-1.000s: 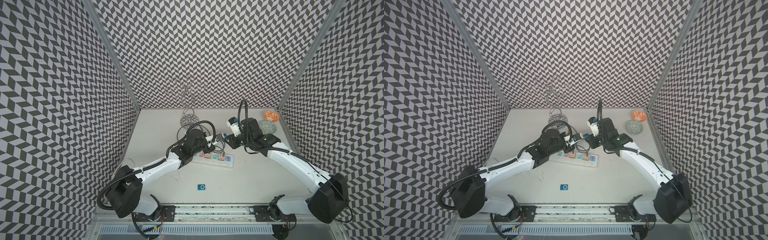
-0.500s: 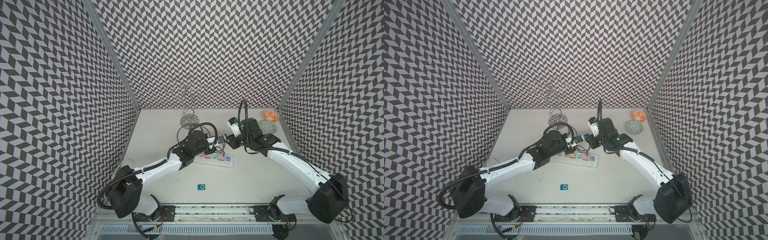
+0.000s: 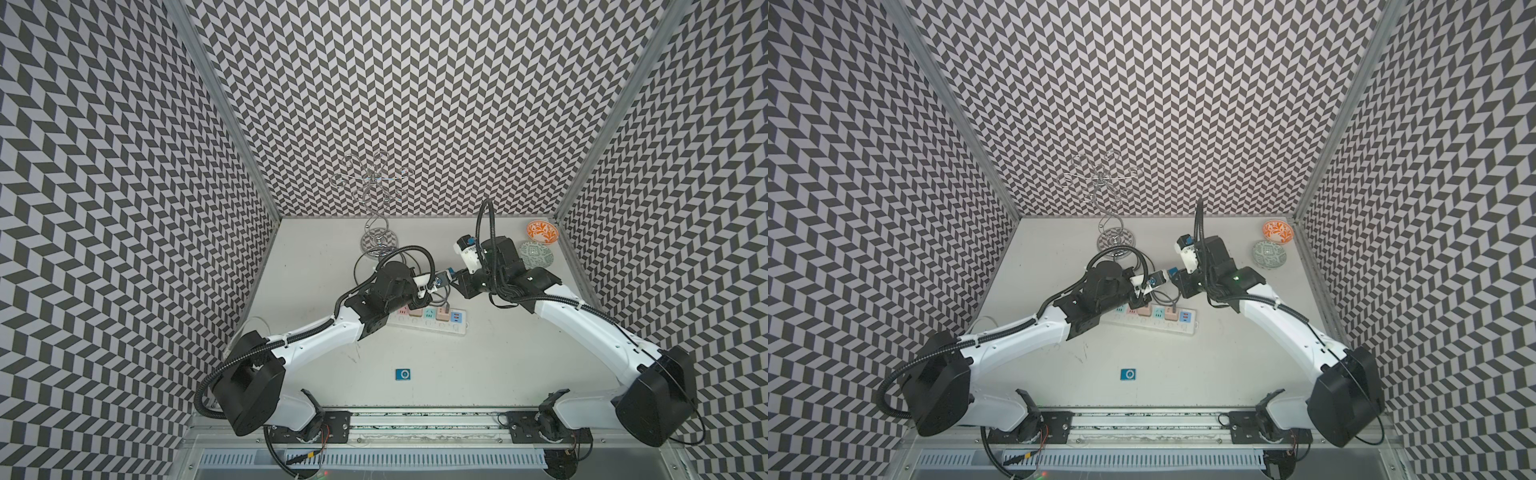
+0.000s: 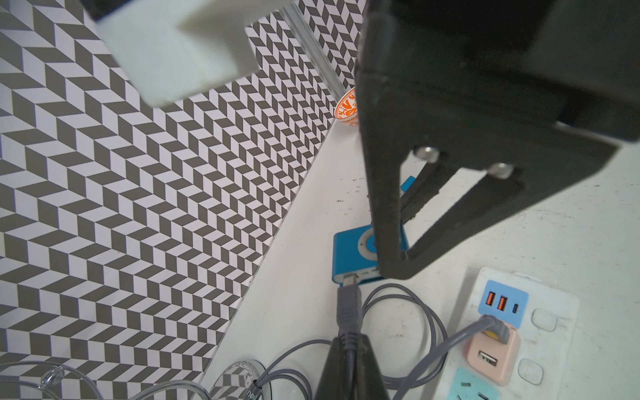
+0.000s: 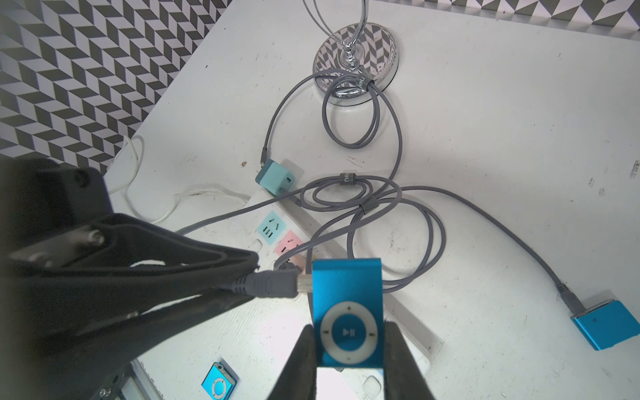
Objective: Charge mp3
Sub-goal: Insert the charging cable into the MP3 player.
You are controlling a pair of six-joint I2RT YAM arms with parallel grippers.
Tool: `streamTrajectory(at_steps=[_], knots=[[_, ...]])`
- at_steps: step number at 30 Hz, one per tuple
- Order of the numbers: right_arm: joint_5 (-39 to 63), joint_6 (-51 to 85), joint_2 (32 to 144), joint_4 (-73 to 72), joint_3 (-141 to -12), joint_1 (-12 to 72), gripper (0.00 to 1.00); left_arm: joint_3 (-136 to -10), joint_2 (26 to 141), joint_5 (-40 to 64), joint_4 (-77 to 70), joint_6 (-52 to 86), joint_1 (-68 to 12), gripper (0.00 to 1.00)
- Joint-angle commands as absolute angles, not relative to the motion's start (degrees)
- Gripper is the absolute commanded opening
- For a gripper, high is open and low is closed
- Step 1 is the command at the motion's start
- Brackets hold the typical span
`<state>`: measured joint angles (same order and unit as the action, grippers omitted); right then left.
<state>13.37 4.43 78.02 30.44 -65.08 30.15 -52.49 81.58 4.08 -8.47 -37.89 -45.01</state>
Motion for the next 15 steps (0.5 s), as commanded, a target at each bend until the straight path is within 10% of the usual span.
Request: streamTrajectory(at_steps=[1,15], knots=[[15.4,3.3,76.5,28.8,-66.4,30.4,0.19,-52.2,81.4,4.3,-9.7,-38.4,-45.5,0.00],[13.4,2.8,76.0,29.7,-66.8,30.4,0.19,-52.2,82.0,3.8,-9.4,-39.0,-45.8,0.00]])
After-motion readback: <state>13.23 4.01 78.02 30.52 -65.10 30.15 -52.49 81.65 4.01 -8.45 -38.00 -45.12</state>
